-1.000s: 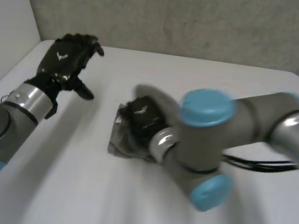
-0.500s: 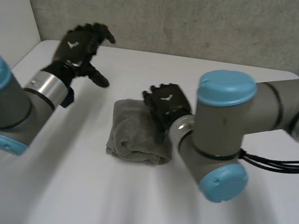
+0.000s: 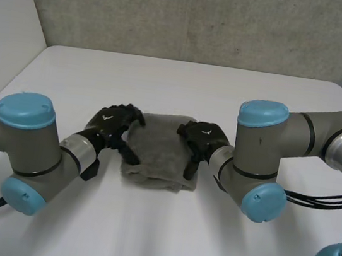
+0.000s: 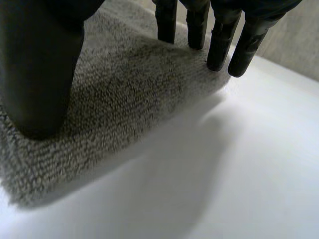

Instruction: Fold the towel.

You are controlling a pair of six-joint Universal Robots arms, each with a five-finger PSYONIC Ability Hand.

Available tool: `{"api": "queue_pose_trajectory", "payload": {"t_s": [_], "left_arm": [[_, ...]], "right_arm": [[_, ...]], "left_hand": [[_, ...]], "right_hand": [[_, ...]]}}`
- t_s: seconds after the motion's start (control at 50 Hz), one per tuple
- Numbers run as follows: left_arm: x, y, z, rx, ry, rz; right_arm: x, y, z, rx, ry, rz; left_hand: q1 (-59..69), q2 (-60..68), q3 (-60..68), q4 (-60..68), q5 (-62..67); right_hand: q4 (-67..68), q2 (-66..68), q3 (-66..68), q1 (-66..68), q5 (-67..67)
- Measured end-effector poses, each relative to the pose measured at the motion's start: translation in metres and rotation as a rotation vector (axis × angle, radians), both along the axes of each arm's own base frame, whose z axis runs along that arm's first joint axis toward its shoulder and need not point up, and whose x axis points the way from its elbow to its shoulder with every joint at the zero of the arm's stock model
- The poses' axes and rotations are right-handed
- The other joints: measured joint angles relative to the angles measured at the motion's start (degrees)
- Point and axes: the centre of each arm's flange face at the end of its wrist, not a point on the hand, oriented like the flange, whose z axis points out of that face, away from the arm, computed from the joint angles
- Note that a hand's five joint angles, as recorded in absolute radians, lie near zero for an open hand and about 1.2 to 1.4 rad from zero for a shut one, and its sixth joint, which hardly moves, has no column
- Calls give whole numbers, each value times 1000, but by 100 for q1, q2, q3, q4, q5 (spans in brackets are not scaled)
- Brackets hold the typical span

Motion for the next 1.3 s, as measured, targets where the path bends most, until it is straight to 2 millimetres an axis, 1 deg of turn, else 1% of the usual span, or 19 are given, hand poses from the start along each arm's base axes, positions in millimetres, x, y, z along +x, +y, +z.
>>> {"api": "queue_pose_trajectory", "payload": {"t_s": [0.08,0.16,0.22,0.3,0.36,0.42,0.44,0.46,0.48,0.54,0.56,0.62,0.64,0.7,0.76,0.88,0.96,1.1,1.3], "left_arm": [[8,-3,-7,-9,-50,9],[8,-3,-8,-19,-67,4],[5,-2,-5,-31,-68,-6],[-3,0,4,-61,-57,-27],[-10,2,15,-93,-43,-43],[-15,3,33,-136,-21,-54],[-16,3,38,-146,-16,-55],[-16,4,47,-167,-7,-56],[-16,4,52,-176,-2,-57],[-15,6,76,-221,18,-55],[-14,7,87,-234,24,-53],[-11,10,110,-258,35,-47],[-10,11,114,-261,36,-46],[-3,16,140,-278,44,-34],[5,19,159,-284,49,-15],[22,18,181,-272,49,44],[29,15,188,-261,43,81],[36,11,192,-237,31,116],[46,4,195,-232,21,176]], "right_arm": [[-3,0,-8,22,15,-5],[-4,0,-7,23,16,-8],[-3,0,-1,11,9,-10],[-2,0,16,-22,-14,-14],[-2,0,34,-52,-41,-19],[-3,1,62,-99,-79,-31],[-4,2,67,-108,-85,-34],[-6,3,79,-129,-99,-41],[-7,3,84,-137,-105,-44],[-15,7,113,-183,-130,-70],[-20,7,125,-200,-136,-88],[-36,6,148,-232,-144,-143],[-40,6,152,-237,-145,-156],[-62,2,172,-260,-146,-232],[-81,-2,185,-275,-143,-296],[-106,-8,200,-302,-144,-374],[-115,-11,205,-315,-148,-397],[-117,-12,208,-322,-151,-401],[-114,-10,203,-306,-152,-392]], "left_hand": [[0,0,0,0,74],[0,0,0,-1,80],[0,0,0,-1,80],[0,0,0,-1,80],[0,0,0,-1,80],[0,0,0,-1,81],[0,0,0,-1,80],[0,0,-2,-3,80],[0,0,-2,-3,80],[-1,0,-3,-5,78],[-1,0,-3,-6,76],[-2,-1,-6,-9,76],[-2,-1,-6,-10,75],[-2,-1,-6,-11,75],[-13,-12,-11,-11,49],[-13,-12,-11,-11,31],[-12,-12,-11,-11,29],[-13,-12,-11,-11,29],[-12,-10,-10,-11,31]], "right_hand": [[0,-13,-5,-139,0],[0,-66,-37,-188,0],[0,-66,-37,-188,0],[0,-66,-37,-188,0],[0,-66,-37,-188,0],[0,-66,-37,-188,0],[0,-66,-37,-188,0],[0,-66,-37,-188,0],[0,-66,-37,-188,0],[0,-66,-37,-188,0],[0,-66,-37,-188,0],[0,-66,-37,-188,0],[0,-66,-37,-188,0],[0,-66,-37,-188,0],[0,-66,-37,-188,0],[0,-66,-37,-188,0],[0,-66,-37,-188,0],[0,-66,-37,-188,0],[0,-66,-38,-188,0]]}}
